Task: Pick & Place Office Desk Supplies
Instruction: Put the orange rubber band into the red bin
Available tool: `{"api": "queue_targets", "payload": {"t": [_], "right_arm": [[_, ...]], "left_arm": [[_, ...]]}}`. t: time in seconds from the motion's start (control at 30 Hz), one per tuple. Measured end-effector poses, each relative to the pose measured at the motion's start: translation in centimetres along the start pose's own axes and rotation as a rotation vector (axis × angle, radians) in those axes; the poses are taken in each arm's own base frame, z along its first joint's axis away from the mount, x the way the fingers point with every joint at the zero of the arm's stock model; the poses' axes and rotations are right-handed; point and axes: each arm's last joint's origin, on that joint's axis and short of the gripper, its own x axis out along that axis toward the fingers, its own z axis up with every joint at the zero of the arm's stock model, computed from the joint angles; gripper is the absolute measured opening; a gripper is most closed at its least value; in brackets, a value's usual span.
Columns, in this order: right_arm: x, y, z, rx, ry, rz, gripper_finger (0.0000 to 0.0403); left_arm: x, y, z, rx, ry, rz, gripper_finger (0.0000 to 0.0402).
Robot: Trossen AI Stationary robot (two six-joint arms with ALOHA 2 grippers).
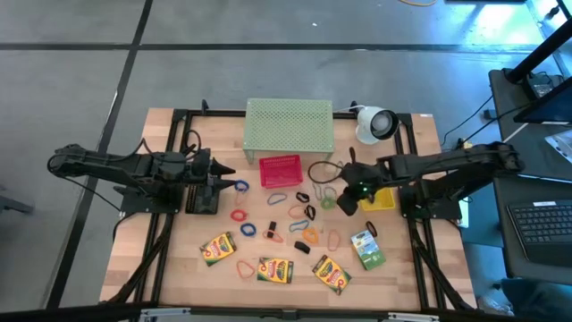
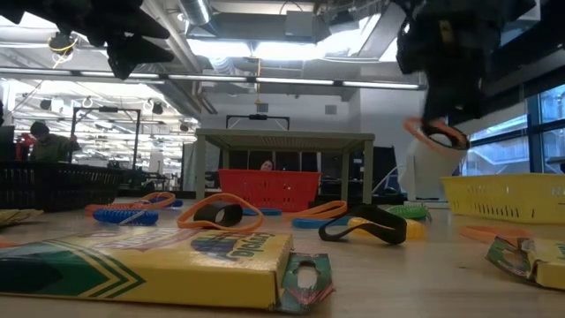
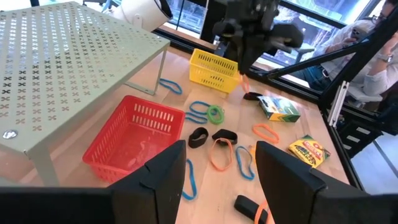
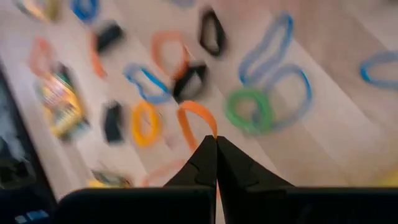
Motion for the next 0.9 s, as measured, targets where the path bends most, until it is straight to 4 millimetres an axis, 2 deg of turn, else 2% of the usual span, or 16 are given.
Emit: {"api": "queue_targets", "payload": {"t": [0.2, 0.5, 0.7, 0.9], "right_arm": [[-0.3, 0.7, 2.0, 0.034, -0.183, 0.104, 0.0000], [0.0, -0.7, 4.6, 0.028, -0.328, 0.060, 0.0000], [0.9, 0.6, 8.0, -0.079, -0.355, 0.027, 0.0000], [2.7, 1.9, 11.7, -0.181, -0.338, -0.027, 0.0000]], "left_arm": [[0.7, -0.1, -0.3, -0.002, 0.029, 0.011, 0.0191], [2.2, -0.3, -0.2, -0.009, 0.023, -0.001, 0.0191], [2.4, 0.1, 0.1, -0.049, 0.019, 0.016, 0.0191], [2.1, 0.0, 1.8, -0.067, -0.019, -0.013, 0.0191]]}}
